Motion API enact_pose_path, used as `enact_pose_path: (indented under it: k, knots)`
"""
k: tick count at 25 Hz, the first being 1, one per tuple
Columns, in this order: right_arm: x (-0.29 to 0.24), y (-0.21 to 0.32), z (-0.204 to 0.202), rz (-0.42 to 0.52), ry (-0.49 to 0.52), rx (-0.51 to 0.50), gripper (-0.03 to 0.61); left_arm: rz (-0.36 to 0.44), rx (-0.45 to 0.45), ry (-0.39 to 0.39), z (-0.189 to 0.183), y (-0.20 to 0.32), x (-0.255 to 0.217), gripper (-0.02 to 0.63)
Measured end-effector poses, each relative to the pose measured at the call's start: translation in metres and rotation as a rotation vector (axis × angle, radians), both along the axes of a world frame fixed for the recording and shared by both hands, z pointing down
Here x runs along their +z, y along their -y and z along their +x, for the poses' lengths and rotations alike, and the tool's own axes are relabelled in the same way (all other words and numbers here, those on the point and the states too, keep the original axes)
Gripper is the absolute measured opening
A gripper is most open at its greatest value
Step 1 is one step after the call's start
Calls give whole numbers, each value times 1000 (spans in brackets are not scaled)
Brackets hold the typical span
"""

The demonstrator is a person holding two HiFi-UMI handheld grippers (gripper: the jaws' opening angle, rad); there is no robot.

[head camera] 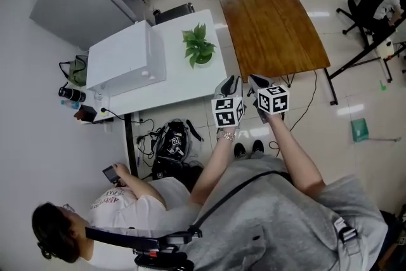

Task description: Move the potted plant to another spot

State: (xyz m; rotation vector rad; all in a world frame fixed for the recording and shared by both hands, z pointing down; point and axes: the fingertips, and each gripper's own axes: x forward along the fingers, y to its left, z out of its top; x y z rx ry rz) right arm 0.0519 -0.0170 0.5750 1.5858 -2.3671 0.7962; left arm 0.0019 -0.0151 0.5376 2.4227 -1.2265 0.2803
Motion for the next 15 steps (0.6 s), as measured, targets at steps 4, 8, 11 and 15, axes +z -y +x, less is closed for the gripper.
enact_pose_path:
  k: [4,8,11,15]
  knots:
    - [1,-6,5,-45,-62,2,9,-12,-60,25,-1,-1,-2,63]
    - [2,-11,10,-78,-76,0,9,-36,-76,66,3,-9,-1,55]
    - [-3,-9,9,-74,-83,-10,9,-36,-84,76,4,-8,-1,55]
    - [-5,-14,7,-74,-86,-21,9,-64,-108,88,1,-15,7,44]
